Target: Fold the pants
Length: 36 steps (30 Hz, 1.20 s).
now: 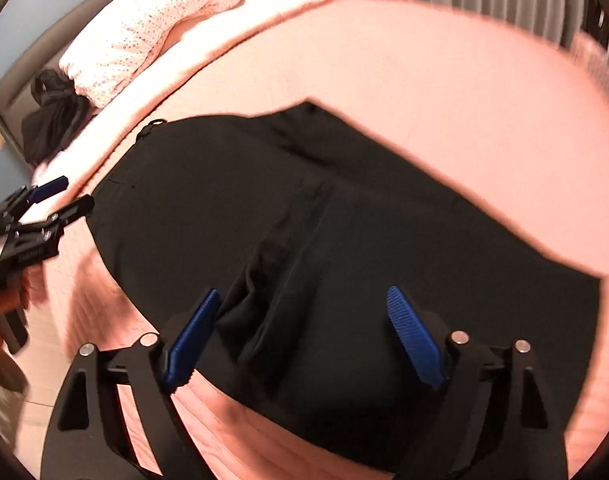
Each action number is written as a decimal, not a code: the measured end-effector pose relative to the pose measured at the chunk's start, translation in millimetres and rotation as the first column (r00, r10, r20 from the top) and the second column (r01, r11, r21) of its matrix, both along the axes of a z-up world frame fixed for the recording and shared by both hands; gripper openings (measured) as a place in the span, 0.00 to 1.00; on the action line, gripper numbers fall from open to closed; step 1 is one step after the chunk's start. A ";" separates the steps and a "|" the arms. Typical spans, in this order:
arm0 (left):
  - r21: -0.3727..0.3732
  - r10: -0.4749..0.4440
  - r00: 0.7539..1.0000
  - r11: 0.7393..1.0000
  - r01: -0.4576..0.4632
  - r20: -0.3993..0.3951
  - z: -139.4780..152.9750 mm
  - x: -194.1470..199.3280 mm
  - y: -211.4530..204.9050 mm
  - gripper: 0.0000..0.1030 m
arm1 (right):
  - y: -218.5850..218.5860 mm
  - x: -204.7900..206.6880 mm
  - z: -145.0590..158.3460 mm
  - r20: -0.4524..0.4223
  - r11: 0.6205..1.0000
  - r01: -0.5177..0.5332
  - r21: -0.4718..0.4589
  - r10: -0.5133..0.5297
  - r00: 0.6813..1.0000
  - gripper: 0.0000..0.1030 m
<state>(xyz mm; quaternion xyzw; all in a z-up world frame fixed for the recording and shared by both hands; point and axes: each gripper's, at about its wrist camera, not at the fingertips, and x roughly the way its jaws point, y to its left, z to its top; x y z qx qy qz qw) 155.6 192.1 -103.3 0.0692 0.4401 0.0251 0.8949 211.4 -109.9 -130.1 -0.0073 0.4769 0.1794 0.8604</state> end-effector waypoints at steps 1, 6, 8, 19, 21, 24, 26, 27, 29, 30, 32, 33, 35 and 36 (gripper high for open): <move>-0.013 0.023 1.000 1.000 -0.023 -0.001 -1.2 -2.1 9.4 0.83 | -6.0 -3.1 9.6 0.020 1.000 0.008 0.000 -0.008 1.000 0.82; -0.033 0.073 0.997 0.997 -0.073 -0.010 -2.8 -11.8 32.3 0.83 | -10.1 12.5 18.5 0.040 0.996 0.071 -0.046 -0.069 0.997 0.82; -0.030 0.065 0.998 0.997 -0.065 -0.011 -1.0 -14.5 32.5 0.83 | -24.7 24.4 16.7 0.024 0.995 0.103 -0.004 -0.102 0.994 0.82; -0.054 -0.146 0.989 0.988 0.146 -0.003 -2.9 23.0 -77.9 0.83 | -128.5 70.7 10.9 0.018 0.961 0.079 -0.264 -0.077 0.997 0.82; -0.094 -0.166 0.986 0.982 0.165 -0.005 -8.6 33.6 -103.8 0.83 | -159.5 63.8 13.6 0.009 0.962 0.099 -0.255 -0.100 0.995 0.82; -0.101 -0.190 0.982 0.977 0.188 -0.012 -15.3 39.1 -129.6 0.83 | -178.0 57.5 14.4 0.015 0.964 -0.010 -0.267 0.014 1.000 0.82; -0.085 -0.208 0.978 0.975 0.205 -0.020 -19.3 40.8 -145.6 0.83 | -182.0 64.5 11.5 -0.012 0.956 -0.153 -0.251 0.155 0.988 0.82; -0.074 -0.210 0.977 0.975 0.208 -0.024 -20.6 41.5 -150.0 0.83 | -182.3 70.1 8.2 -0.039 0.944 -0.219 -0.246 0.216 0.976 0.82; -0.053 -0.212 0.977 0.976 0.210 -0.034 -23.2 41.1 -159.5 0.83 | -177.0 84.8 1.2 -0.076 0.904 -0.348 -0.249 0.340 0.937 0.82; -0.036 -0.206 0.978 0.978 0.205 -0.038 -25.0 40.7 -164.0 0.83 | -175.8 92.6 -1.5 -0.094 0.890 -0.395 -0.227 0.384 0.919 0.82; -0.018 -0.193 0.980 0.981 0.192 -0.049 -28.0 42.0 -165.4 0.83 | -176.3 106.2 -8.3 -0.132 0.876 -0.457 -0.154 0.440 0.888 0.78; -0.013 -0.179 0.982 0.984 0.178 -0.055 -29.8 42.4 -167.3 0.83 | -175.1 110.1 -12.4 -0.158 0.864 -0.488 -0.126 0.468 0.870 0.65; -0.012 -0.155 0.986 0.988 0.155 -0.061 -31.2 42.8 -167.6 0.83 | -170.4 107.9 -25.1 -0.225 0.803 -0.588 -0.097 0.558 0.799 0.45; -0.013 -0.148 0.987 0.989 0.147 -0.062 -31.9 43.6 -169.0 0.83 | -168.2 105.6 -30.4 -0.252 0.766 -0.633 -0.111 0.594 0.764 0.38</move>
